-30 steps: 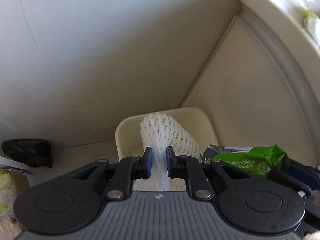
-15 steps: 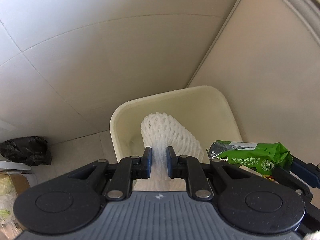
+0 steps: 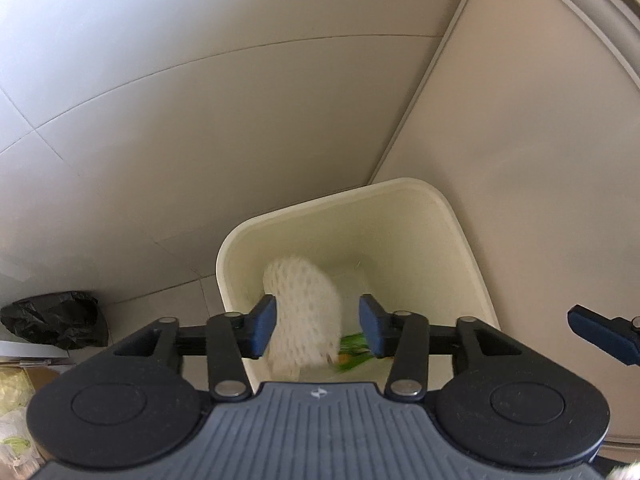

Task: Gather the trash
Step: 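Open both tools to drop the foam net and wrapper into the bin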

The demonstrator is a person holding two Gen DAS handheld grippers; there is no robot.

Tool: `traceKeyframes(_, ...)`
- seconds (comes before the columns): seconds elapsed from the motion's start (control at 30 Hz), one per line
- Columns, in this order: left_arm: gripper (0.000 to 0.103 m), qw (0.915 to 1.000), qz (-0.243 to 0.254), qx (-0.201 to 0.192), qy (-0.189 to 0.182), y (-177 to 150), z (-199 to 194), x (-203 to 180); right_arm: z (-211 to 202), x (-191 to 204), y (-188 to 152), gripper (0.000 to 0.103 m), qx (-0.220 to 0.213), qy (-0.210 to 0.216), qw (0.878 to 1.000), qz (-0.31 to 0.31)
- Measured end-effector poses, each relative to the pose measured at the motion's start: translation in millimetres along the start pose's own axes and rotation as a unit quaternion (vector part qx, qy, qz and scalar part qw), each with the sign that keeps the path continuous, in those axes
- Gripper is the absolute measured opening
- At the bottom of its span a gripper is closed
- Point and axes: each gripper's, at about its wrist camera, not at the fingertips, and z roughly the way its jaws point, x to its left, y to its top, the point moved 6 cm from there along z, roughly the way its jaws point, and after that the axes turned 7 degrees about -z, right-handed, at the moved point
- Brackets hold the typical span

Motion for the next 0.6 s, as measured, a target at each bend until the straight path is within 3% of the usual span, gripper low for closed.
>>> traceKeyframes(0.17, 0.057, 1.0, 0.003, -0.001, -0.001, 1, -7, 1, -9, -2, 0, 0.046, -0.001, 0.001, 1.0, -0.002)
traceKeyframes(0.43, 0.069, 0.9999, 0.008, -0.006, 0.0, 2, -19, 2, -21, -7, -3, 0.046, -0.011, 0.009, 1.0, 0.002)
traceKeyframes(0.6, 0.076, 0.9998, 0.011, -0.016, 0.003, 4, -39, 1, -42, -10, 2, 0.052, -0.029, 0.017, 0.999, 0.0)
